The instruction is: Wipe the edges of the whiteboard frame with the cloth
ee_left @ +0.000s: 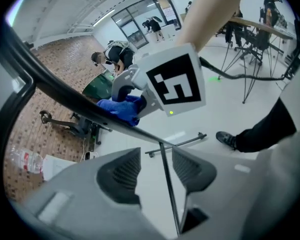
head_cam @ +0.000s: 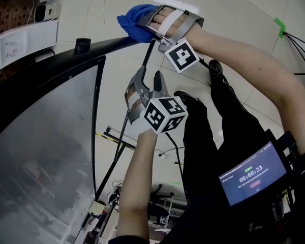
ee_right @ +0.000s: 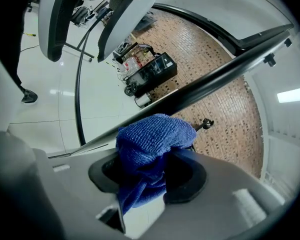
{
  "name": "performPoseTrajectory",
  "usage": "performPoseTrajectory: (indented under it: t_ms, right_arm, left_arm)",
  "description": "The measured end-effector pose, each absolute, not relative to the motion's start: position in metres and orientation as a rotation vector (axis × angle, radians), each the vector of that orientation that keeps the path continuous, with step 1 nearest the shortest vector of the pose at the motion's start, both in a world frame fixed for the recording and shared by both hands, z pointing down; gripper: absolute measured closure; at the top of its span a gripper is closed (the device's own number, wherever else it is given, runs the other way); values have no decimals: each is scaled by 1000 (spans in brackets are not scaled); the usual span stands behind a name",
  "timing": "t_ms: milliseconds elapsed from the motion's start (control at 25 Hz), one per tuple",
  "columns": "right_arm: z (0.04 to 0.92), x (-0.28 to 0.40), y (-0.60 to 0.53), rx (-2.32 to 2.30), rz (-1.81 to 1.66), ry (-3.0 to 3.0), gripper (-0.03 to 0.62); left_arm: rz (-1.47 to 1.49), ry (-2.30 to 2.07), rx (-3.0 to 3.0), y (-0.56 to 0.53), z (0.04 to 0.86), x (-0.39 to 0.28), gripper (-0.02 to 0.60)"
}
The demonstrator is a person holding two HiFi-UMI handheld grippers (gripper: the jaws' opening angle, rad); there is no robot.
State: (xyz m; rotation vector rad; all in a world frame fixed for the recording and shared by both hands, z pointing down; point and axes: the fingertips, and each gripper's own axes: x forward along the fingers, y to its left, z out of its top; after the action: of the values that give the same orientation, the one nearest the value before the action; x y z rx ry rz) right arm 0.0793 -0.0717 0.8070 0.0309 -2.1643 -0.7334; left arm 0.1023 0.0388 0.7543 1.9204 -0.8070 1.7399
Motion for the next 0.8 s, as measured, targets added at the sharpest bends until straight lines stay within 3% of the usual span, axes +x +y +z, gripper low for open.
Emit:
performPoseTrajectory:
  t_ms: [200, 360, 440, 800]
  right_arm:
    - [799, 128, -94, 49, -714, -2138, 405]
    - [678, 264, -328, 686, -736, -1946, 405]
    - [637, 316, -369, 763, -749, -1901, 405]
    - [675, 312, -363, 686, -716, -1910, 405]
  left_arm:
    - [1763, -810, 1917, 18, 739, 136, 385]
    - [2063, -705, 2430, -215, 646, 217, 385]
    - [2101, -676, 2514, -261, 609, 262, 385]
    - [2120, -640, 2512, -267, 628, 274, 385]
